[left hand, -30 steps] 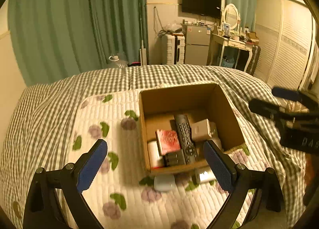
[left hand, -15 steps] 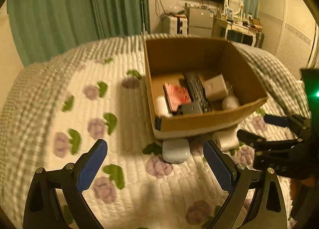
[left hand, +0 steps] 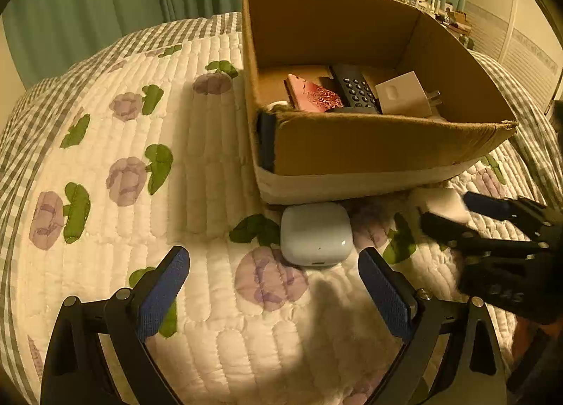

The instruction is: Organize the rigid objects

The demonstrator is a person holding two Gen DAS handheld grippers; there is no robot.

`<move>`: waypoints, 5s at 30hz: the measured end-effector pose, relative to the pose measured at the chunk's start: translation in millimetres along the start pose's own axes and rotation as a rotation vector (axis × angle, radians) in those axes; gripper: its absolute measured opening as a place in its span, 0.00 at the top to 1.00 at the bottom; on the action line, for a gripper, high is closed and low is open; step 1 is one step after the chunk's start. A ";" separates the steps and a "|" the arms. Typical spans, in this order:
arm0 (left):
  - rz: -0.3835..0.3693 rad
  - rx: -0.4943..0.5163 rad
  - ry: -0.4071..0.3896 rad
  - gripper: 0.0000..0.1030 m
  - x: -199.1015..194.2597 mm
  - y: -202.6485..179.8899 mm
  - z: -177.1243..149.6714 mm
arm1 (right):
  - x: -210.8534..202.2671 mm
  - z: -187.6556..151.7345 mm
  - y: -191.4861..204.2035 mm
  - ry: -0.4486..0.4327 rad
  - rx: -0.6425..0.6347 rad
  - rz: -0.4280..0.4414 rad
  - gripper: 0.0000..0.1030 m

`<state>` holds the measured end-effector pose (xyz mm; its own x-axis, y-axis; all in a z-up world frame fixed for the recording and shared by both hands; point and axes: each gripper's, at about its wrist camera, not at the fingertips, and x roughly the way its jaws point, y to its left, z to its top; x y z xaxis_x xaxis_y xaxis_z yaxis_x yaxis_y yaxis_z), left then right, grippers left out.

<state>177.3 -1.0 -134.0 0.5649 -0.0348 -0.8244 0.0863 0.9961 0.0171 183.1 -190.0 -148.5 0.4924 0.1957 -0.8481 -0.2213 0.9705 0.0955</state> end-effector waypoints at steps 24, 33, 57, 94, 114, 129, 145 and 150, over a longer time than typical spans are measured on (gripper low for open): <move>-0.061 0.008 0.052 0.51 19.4 -21.7 7.1 | -14.1 -12.8 -32.8 -0.011 0.051 0.004 0.51; -0.071 -0.053 0.041 0.51 -2.0 -6.4 -5.4 | 4.6 -11.5 -30.3 0.015 0.058 0.042 0.28; -0.125 0.022 -0.105 0.51 -107.0 -29.3 20.4 | -115.6 8.3 5.7 -0.187 -0.035 -0.061 0.37; -0.035 -0.053 -0.208 0.35 -70.7 -13.9 130.1 | -102.8 129.1 -27.9 -0.290 -0.065 -0.011 0.37; 0.009 -0.089 -0.186 0.35 -50.4 35.5 123.7 | -33.2 147.7 21.9 -0.216 -0.024 0.048 0.26; -0.005 -0.053 -0.381 0.29 -197.2 0.8 134.9 | -212.7 154.4 7.4 -0.437 -0.009 -0.091 0.26; 0.068 -0.057 -0.567 0.00 -263.4 -8.8 70.1 | -321.9 73.0 -6.4 -0.579 0.038 -0.088 0.00; 0.068 -0.090 -0.575 0.00 -243.5 -8.7 52.2 | -293.0 56.1 -2.3 -0.611 0.004 -0.094 0.00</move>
<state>81.8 -5.4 96.1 0.9237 0.0165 -0.3829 -0.0217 0.9997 -0.0094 86.6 -241.7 129.0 0.9030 0.1536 -0.4013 -0.1511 0.9878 0.0382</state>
